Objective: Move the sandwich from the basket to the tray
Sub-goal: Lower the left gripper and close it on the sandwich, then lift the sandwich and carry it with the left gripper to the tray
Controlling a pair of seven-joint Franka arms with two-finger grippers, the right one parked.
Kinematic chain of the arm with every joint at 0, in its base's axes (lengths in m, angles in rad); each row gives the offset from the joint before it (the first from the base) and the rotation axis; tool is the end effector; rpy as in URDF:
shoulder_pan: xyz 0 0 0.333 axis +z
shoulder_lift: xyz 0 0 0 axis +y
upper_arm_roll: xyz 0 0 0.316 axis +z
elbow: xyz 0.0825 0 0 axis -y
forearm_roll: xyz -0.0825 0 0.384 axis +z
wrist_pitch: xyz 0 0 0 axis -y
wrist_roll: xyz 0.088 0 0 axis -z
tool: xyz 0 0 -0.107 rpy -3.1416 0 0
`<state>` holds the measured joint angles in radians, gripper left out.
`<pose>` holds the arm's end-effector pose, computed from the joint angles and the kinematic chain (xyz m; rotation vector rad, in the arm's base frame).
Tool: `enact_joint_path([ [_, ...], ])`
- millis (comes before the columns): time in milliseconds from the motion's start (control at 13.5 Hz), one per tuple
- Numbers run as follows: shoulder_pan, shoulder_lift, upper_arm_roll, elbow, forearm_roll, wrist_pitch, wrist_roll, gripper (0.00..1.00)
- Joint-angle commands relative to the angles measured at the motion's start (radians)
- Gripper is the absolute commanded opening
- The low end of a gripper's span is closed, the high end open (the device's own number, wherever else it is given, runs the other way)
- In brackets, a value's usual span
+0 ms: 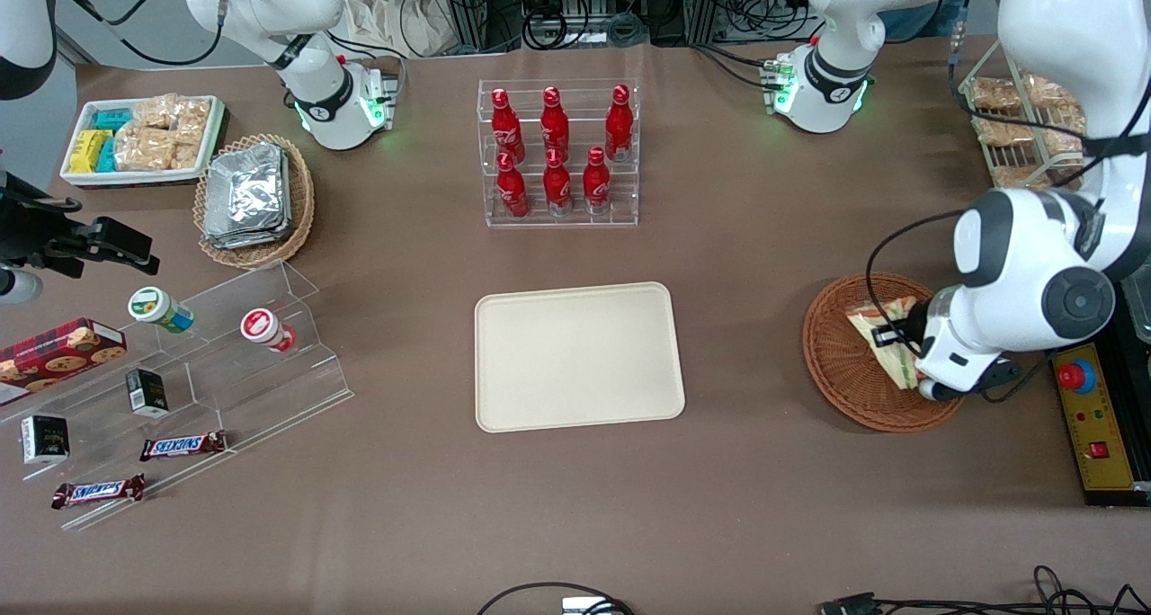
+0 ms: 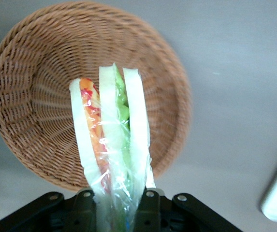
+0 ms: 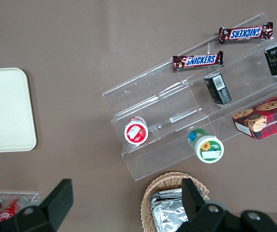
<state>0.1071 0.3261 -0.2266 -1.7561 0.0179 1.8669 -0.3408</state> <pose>0.6143 -0.0624 0.3712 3.0973 0.3395 -0.3351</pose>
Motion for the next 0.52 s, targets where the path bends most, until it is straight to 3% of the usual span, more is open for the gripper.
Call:
enact_joint_path([
  [0, -0.036, 0.034, -0.068, 0.143, 0.010, -0.106, -0.009, 0.05],
  [443, -0.246, 0.189, -0.069, 0.322, 0.005, -0.114, -0.089, 0.06],
])
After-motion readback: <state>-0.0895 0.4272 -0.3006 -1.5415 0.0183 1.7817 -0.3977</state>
